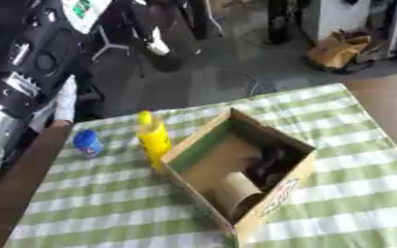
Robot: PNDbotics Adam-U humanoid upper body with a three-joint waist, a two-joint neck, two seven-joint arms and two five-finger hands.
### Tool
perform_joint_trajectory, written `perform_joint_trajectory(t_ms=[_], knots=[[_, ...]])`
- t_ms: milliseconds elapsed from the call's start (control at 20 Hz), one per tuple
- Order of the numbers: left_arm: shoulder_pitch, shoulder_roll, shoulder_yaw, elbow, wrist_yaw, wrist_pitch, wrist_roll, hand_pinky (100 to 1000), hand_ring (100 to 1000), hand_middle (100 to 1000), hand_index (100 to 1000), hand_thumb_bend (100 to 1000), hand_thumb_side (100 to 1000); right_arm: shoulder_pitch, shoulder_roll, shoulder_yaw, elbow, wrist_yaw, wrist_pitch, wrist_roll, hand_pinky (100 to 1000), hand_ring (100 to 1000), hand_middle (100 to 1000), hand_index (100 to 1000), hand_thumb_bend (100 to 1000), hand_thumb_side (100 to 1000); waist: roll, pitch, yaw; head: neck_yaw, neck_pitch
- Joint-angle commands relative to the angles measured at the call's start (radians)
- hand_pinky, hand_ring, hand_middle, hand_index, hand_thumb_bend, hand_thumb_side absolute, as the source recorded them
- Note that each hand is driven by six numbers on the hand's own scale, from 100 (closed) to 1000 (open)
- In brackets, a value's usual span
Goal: Pick up objects on the table and place them in the box.
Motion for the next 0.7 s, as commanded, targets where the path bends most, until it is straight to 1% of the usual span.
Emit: perform_joint_trajectory(t_ms=[50, 200, 400, 450, 700], knots=[[-0.023, -0.001, -0.006, -0.023, 0.026, 0.000, -0.008, 175, 494, 540, 655, 100, 102, -0.014, 0.001, 0.009, -0.018, -0.006, -0.024, -0.015, 825, 772, 591, 557, 100, 1000, -0.007, -0.021, -0.004, 0.006, -0.001], [-0.011, -0.021, -0.005, -0.012, 0.019, 0.010, -0.008, 174, 493, 539, 653, 100, 102, -0.012, 0.005, 0.015, -0.018, -0.010, -0.026, -0.015, 826, 772, 591, 557, 100, 1000, -0.003, -0.021, -0.019, 0.011, -0.002], [0.004, -0.049, -0.005, 0.009, 0.008, 0.010, -0.008, 179, 492, 537, 648, 100, 100, -0.012, 0.008, 0.019, -0.018, -0.015, -0.028, -0.015, 826, 772, 591, 557, 100, 1000, 0.003, -0.021, -0.032, 0.014, -0.001], [0.008, -0.055, -0.004, 0.014, 0.005, 0.008, -0.008, 159, 486, 535, 645, 100, 100, -0.012, 0.009, 0.021, -0.018, -0.016, -0.029, -0.015, 826, 772, 591, 556, 100, 1000, 0.003, -0.021, -0.034, 0.015, -0.001], [0.037, -0.075, 0.016, 0.026, -0.001, 0.001, -0.008, 152, 483, 535, 646, 100, 100, -0.013, 0.011, 0.021, -0.018, -0.017, -0.031, -0.015, 826, 772, 590, 556, 100, 1000, 0.006, -0.021, -0.041, 0.015, 0.001]])
